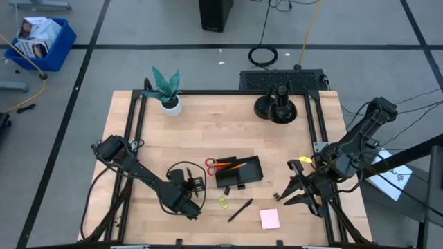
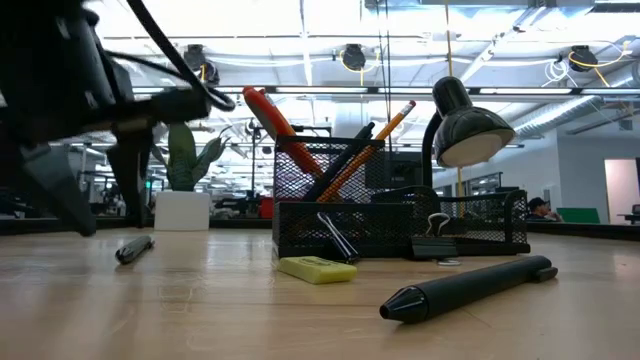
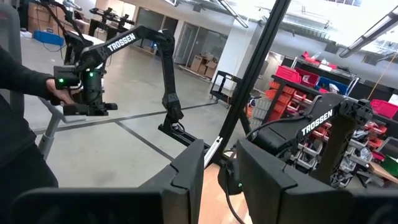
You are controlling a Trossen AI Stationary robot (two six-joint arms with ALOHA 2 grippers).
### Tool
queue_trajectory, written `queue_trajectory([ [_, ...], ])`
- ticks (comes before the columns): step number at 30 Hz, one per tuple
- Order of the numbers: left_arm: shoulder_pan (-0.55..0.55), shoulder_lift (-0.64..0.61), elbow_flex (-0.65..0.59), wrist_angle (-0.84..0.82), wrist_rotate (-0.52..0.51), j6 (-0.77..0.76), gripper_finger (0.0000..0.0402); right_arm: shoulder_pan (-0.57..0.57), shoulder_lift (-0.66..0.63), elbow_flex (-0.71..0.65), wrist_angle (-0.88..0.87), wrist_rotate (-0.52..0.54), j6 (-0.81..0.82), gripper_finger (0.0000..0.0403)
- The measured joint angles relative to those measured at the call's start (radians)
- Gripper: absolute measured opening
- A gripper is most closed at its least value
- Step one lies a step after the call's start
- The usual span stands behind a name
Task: Pick and place office supplies into organizer
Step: Put the left black pen into the black desk organizer
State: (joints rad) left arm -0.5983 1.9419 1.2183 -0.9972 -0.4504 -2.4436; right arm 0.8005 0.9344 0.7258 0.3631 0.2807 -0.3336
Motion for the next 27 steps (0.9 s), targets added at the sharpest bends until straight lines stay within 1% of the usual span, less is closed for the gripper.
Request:
queue_trajectory([
  [5, 0.026, 0.000, -0.055, 0.059, 0.017, 0.000, 0.0170, 0.000, 0.000, 0.000, 0.000, -0.010, 0.017, 0.0089],
  [9, 0.030, 0.000, -0.054, 0.073, -0.003, 0.002, 0.0170, 0.000, 0.000, 0.000, 0.001, -0.051, 0.019, 0.0089],
  [12, 0.033, 0.000, -0.053, 0.083, -0.006, 0.013, 0.0170, 0.000, 0.000, 0.000, 0.003, -0.051, 0.018, 0.0089],
  [27, 0.068, -0.002, -0.050, 0.077, 0.090, 0.098, 0.0170, 0.000, 0.000, 0.000, 0.006, -0.051, 0.008, 0.0089],
])
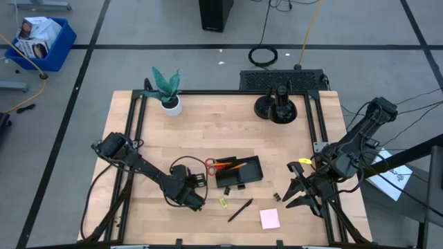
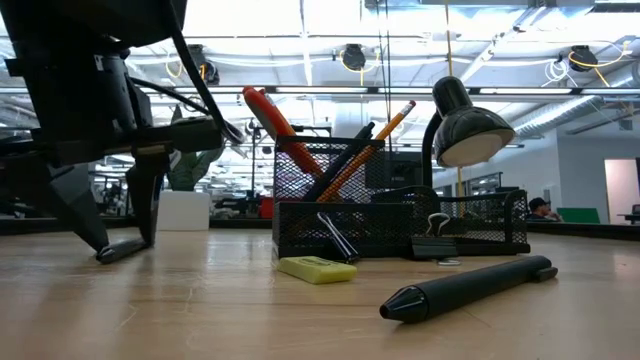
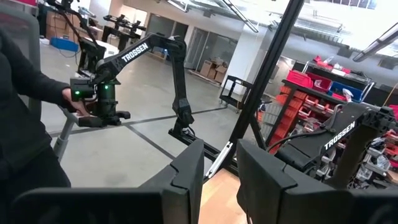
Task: Pick and place office supplies into organizer
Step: Put the left black pen into the black desk organizer
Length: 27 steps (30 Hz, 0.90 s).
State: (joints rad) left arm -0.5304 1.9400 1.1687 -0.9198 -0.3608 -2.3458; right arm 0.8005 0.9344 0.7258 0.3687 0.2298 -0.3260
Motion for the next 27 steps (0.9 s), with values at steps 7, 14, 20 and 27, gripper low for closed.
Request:
queue_trajectory([
  [7, 0.001, 0.000, 0.000, -0.014, 0.055, 0.014, 0.0170, 0.000, 0.000, 0.000, 0.006, 0.000, 0.000, 0.0089],
  [14, 0.001, 0.000, 0.000, -0.026, 0.109, 0.021, 0.0170, 0.000, 0.000, 0.000, 0.008, 0.000, 0.000, 0.0089],
  [20, 0.000, 0.000, 0.000, -0.040, 0.147, 0.041, 0.0170, 0.000, 0.000, 0.000, 0.008, 0.000, 0.000, 0.0089],
  [27, -0.007, 0.001, -0.001, -0.065, 0.184, 0.037, 0.0170, 0.000, 0.000, 0.000, 0.008, 0.000, -0.001, 0.0089],
])
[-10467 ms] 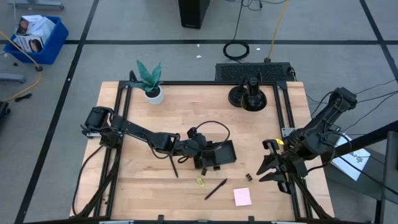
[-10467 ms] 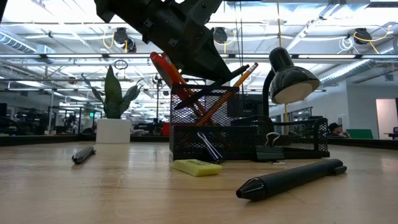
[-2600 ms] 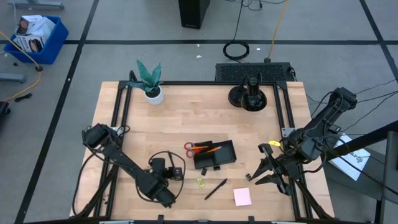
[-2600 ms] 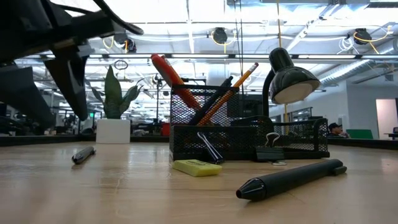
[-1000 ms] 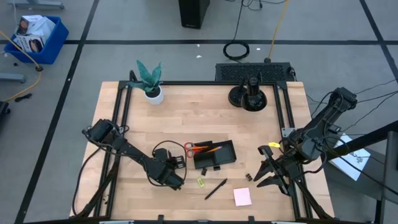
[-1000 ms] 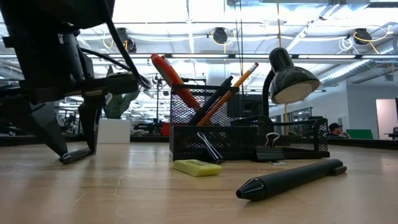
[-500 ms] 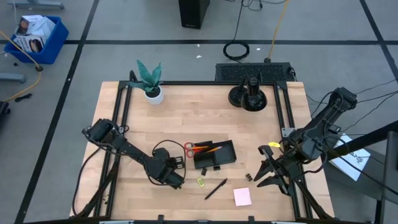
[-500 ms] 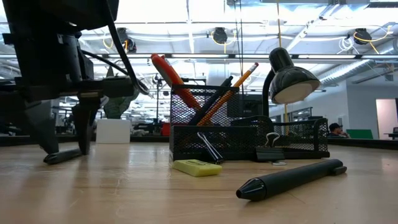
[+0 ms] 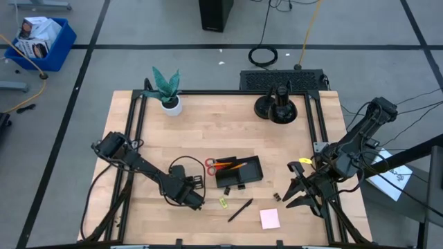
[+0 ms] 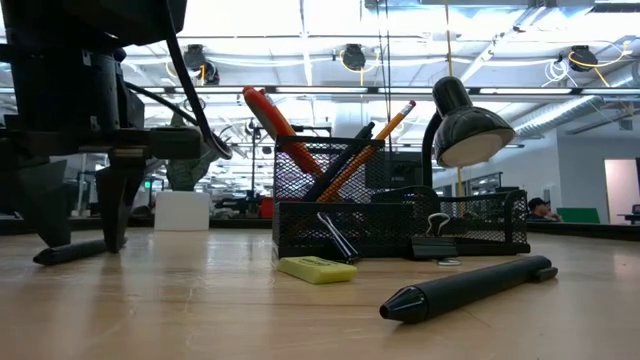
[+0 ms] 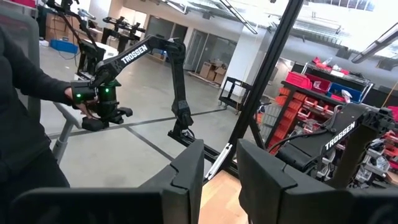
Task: Pick and place office supplies into organizer
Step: Put the left black pen into the black desk organizer
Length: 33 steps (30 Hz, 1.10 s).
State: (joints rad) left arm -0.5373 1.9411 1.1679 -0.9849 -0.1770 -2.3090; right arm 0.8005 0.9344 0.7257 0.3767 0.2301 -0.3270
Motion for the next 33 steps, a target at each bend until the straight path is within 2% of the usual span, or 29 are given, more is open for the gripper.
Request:
queue_trajectory([
  [23, -0.048, 0.002, -0.001, -0.054, 0.051, 0.057, 0.0170, 0.000, 0.000, 0.000, 0.009, 0.000, -0.007, 0.0089],
  [33, -0.080, 0.002, -0.002, -0.052, 0.020, 0.116, 0.0170, 0.000, 0.000, 0.000, 0.016, 0.000, -0.007, 0.0089],
])
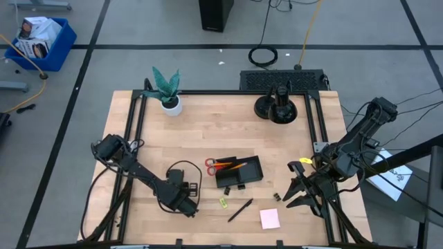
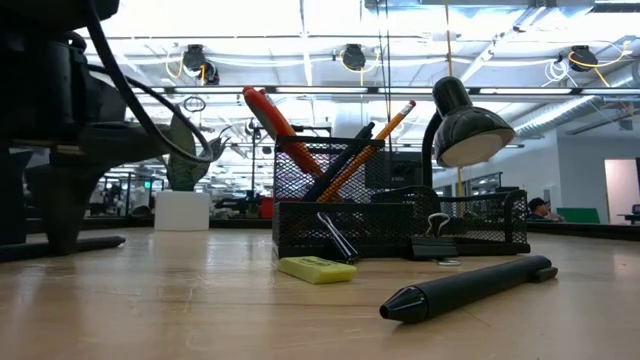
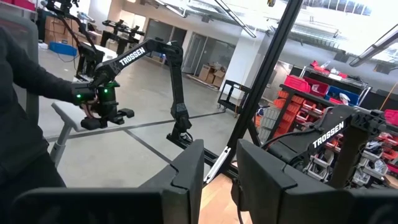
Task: Pick and place office supplies into organizer
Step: Put the left black pen into the black desk organizer
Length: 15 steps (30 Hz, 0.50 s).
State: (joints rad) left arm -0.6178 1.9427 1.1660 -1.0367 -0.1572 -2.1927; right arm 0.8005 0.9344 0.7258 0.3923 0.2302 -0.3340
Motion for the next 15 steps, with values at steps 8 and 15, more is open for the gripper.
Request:
queue_trajectory([
  [8, 0.000, 0.000, -0.001, 0.034, -0.041, 0.051, 0.0170, 0.000, 0.000, 0.000, 0.000, 0.000, 0.000, 0.0089],
  [15, 0.022, 0.000, -0.002, 0.044, -0.044, 0.087, 0.0170, 0.000, 0.000, 0.000, 0.024, 0.001, 0.000, 0.0089],
])
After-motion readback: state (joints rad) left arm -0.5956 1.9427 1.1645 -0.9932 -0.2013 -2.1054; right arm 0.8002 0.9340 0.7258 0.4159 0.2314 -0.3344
